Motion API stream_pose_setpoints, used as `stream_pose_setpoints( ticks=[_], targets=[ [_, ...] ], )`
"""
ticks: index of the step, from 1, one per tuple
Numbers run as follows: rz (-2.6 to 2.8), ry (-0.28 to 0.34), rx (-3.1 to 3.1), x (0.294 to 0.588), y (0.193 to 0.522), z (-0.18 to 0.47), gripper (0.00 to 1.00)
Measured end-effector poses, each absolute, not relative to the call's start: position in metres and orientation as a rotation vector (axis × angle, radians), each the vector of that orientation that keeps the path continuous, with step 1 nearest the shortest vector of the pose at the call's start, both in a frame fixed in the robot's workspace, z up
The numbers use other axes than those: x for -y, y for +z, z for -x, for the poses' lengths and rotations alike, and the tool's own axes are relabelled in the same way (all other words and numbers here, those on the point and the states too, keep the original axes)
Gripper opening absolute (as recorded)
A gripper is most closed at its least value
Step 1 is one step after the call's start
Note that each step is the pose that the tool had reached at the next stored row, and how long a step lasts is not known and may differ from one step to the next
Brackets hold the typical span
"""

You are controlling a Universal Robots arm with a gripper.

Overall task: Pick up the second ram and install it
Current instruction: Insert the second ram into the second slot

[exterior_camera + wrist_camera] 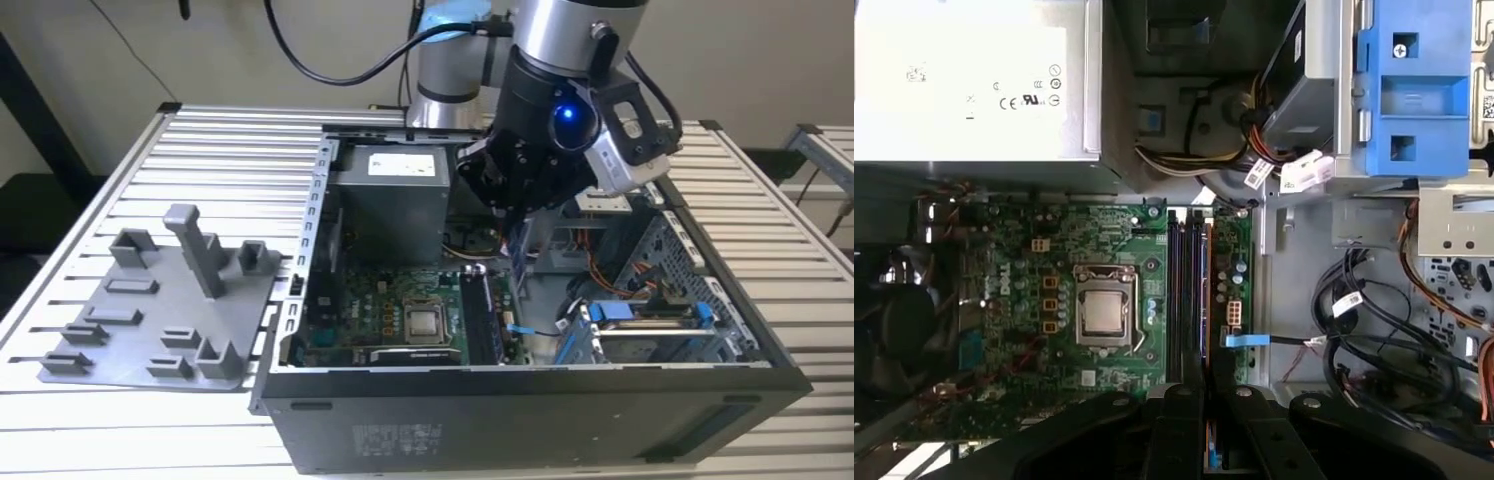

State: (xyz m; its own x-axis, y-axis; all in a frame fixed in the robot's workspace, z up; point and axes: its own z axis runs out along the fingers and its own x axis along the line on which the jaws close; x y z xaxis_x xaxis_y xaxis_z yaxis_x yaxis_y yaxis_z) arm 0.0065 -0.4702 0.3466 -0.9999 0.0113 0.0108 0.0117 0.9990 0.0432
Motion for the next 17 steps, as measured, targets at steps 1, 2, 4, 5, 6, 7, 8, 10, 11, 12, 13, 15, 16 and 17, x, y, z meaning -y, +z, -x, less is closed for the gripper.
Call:
stream_pose_setpoints(
  ticks=[1, 2, 4, 5, 6, 7, 8, 10, 11, 12, 13, 15, 16, 17],
  targets=[
    [0.018, -0.067, 3.130, 0.470, 0.345, -0.006, 0.14],
    [0.018, -0.066, 3.130, 0.470, 0.343, -0.006, 0.14],
    [0.018, -0.060, 3.129, 0.470, 0.341, -0.006, 0.14],
    [0.018, -0.056, 3.129, 0.470, 0.339, -0.006, 0.14],
    [0.018, -0.053, 3.130, 0.470, 0.338, -0.006, 0.14],
    [0.018, -0.049, 3.130, 0.470, 0.336, -0.006, 0.14],
    [0.018, -0.043, 3.130, 0.470, 0.335, -0.006, 0.14],
    [0.018, -0.043, 3.131, 0.470, 0.334, -0.006, 0.14],
    [0.018, -0.043, 3.132, 0.470, 0.332, -0.006, 0.14],
    [0.019, -0.043, 3.132, 0.470, 0.330, -0.005, 0.14],
    [0.018, -0.043, 3.132, 0.470, 0.328, -0.004, 0.14],
    [0.018, -0.043, 3.132, 0.470, 0.325, -0.001, 0.14],
    [0.018, -0.043, 3.132, 0.470, 0.323, 0.000, 0.14],
    [0.018, -0.043, 3.132, 0.470, 0.321, 0.002, 0.14]
  ],
)
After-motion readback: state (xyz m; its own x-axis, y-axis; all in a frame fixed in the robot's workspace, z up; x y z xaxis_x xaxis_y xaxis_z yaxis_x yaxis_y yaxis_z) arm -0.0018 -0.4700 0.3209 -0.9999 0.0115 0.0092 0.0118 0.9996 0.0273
